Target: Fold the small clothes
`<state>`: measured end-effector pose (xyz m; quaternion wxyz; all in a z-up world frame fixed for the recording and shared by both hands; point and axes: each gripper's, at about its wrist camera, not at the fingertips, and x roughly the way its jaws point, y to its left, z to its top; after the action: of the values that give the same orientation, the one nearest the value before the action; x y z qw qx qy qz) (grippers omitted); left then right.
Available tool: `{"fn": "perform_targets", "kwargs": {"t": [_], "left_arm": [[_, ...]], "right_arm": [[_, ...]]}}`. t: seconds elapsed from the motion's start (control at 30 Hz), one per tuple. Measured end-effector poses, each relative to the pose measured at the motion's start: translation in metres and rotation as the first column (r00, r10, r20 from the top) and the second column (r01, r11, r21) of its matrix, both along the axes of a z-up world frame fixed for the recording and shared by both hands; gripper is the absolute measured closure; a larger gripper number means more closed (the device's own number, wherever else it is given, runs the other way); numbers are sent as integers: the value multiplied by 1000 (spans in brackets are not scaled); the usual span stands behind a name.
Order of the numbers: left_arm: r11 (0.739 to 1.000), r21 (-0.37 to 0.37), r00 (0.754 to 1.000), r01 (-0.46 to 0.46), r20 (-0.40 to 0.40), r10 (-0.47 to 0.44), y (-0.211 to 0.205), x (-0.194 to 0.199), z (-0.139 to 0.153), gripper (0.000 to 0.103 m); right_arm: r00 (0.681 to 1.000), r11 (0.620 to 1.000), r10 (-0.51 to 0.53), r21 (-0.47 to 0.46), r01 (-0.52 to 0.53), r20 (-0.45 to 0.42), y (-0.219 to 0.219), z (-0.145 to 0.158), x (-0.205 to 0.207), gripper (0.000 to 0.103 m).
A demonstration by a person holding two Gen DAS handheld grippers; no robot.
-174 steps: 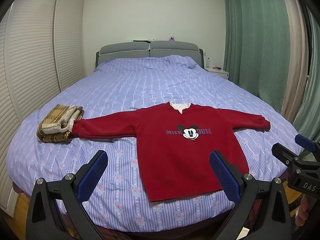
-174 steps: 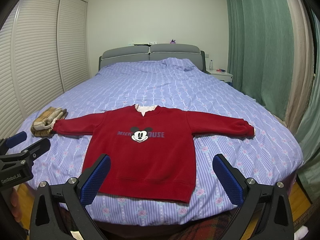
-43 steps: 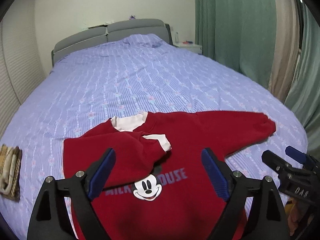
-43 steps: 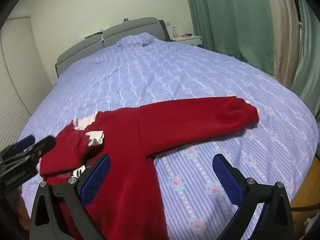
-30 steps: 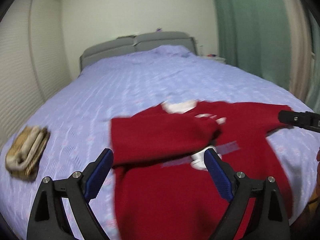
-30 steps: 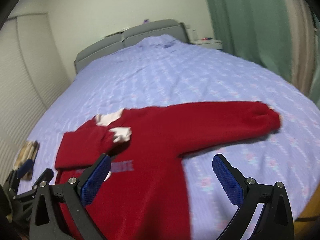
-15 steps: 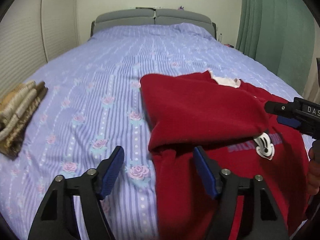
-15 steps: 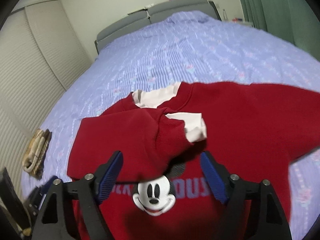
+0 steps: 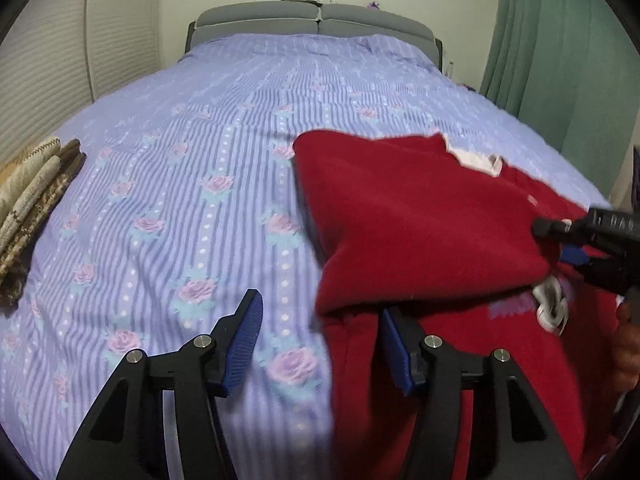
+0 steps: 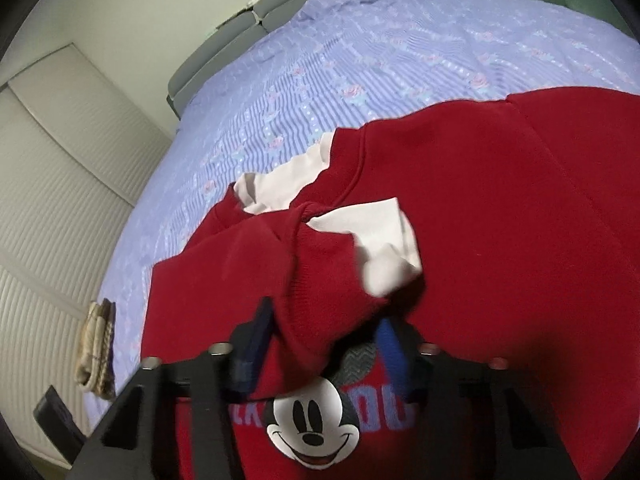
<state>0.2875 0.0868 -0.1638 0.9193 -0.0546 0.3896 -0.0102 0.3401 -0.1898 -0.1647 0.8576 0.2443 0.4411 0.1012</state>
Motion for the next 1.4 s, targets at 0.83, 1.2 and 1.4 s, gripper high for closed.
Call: {"fn": "perform_targets", "kwargs": {"t": [0.83, 1.2, 1.4], "left_arm": [[998, 42, 997, -47, -59, 50, 2, -11, 12, 37], [989, 87, 985, 117, 116, -126, -90, -55, 115, 11], [972, 63, 959, 228, 159, -235, -162, -48, 135, 3]], "right_arm": [[994, 980, 93, -180, -83, 50, -4, 12, -22, 50], [984, 981, 10, -194, 25, 176, -59, 76, -103, 34], [969, 968, -93, -208, 141, 228, -114, 97, -131, 29]]}}
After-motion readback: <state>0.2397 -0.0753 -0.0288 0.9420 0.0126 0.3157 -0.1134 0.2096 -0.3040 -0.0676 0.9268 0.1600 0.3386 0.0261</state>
